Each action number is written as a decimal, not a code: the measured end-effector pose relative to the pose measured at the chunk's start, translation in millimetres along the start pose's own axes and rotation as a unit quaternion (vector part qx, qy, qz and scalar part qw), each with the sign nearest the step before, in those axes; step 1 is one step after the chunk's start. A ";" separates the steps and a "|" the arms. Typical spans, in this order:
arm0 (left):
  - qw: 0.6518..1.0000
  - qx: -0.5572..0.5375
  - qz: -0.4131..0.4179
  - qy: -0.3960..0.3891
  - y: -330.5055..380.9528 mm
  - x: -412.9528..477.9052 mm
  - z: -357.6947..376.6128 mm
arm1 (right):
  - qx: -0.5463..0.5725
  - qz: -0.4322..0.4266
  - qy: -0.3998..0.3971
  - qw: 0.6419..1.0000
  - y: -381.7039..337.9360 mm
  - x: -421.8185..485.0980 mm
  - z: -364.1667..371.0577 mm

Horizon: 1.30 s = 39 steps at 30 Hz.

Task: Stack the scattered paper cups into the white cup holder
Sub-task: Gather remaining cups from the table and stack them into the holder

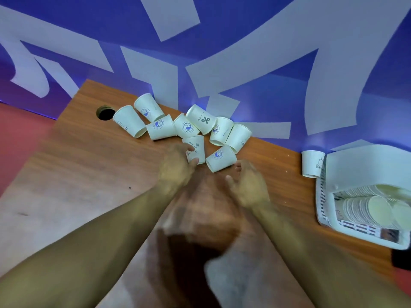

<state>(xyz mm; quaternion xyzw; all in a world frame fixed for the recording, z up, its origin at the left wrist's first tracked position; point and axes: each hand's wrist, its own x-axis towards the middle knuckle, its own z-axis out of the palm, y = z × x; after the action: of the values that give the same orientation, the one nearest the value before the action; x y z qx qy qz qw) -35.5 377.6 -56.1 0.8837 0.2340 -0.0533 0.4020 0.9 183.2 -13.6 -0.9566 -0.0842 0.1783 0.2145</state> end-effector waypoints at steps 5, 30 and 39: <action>1.000 0.007 0.016 -0.003 2.5 30.2 3.0 | -0.025 0.027 -0.014 0.999 6.0 24.1 15.8; 0.982 0.110 0.102 -0.115 50.2 -15.7 32.0 | 0.076 0.065 0.055 0.993 34.9 -24.5 -3.6; 0.931 0.207 0.296 0.049 147.1 -100.7 77.8 | 0.022 -0.038 0.171 0.984 112.1 -105.8 -73.7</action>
<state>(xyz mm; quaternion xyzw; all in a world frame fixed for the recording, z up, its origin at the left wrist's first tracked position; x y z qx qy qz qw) -50.1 199.6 20.9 0.9780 -0.0350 0.0638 0.1957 -59.3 29.9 31.6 -0.9643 -0.0785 0.0061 0.2529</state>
